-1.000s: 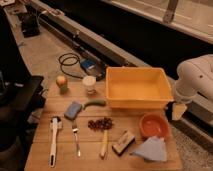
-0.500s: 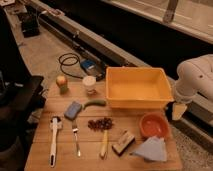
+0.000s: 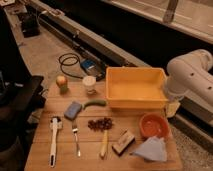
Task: Wipe red bowl with brush
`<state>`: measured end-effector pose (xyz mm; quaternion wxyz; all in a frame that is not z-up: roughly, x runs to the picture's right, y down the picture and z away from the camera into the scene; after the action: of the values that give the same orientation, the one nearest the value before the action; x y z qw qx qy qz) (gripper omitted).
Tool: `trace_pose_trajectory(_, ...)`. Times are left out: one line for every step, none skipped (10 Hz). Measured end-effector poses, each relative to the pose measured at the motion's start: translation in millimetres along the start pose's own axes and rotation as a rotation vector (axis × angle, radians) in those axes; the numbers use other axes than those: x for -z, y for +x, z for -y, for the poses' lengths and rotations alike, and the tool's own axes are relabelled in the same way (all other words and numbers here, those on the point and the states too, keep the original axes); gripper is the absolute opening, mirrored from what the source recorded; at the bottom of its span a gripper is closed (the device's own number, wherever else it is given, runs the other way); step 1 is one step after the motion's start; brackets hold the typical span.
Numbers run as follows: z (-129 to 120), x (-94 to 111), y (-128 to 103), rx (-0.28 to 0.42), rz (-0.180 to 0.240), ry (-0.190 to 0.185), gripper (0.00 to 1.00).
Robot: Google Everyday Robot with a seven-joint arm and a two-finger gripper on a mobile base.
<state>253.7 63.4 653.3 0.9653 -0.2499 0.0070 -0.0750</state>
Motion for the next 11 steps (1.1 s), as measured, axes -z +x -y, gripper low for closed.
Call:
trace_pose_trajectory(1.8, 3.8, -18.6, 0.05, 0.006, 0.012, 0.8)
trace_pose_trajectory(2.6, 8.8, -40.6, 0.098, 0.023, 0.024, 0.8)
trace_pose_trajectory(1.0, 15.3, -70.8, 0.157, 0.053, 0.043, 0.8)
trace_pose_trajectory(-0.4, 17.6, -82.0, 0.183, 0.061, 0.051, 0.8)
trace_pose_trajectory(-0.3, 17.6, -81.6, 0.183, 0.06, 0.051, 0.8)
trace_pose_trajectory(-0.3, 17.7, -81.9, 0.183, 0.061, 0.051, 0.8)
trace_pose_trajectory(-0.4, 17.8, -81.2, 0.181, 0.06, 0.051, 0.8)
trace_pose_trajectory(0.0, 17.8, -80.8, 0.18, 0.061, 0.051, 0.8)
trace_pose_trajectory(6.5, 20.0, -59.1, 0.18, 0.021, 0.043, 0.8)
trace_pose_trajectory(13.4, 19.8, -51.5, 0.216, -0.002, 0.048, 0.8)
trace_pose_trajectory(17.4, 19.7, -51.2, 0.245, -0.014, 0.054, 0.8)
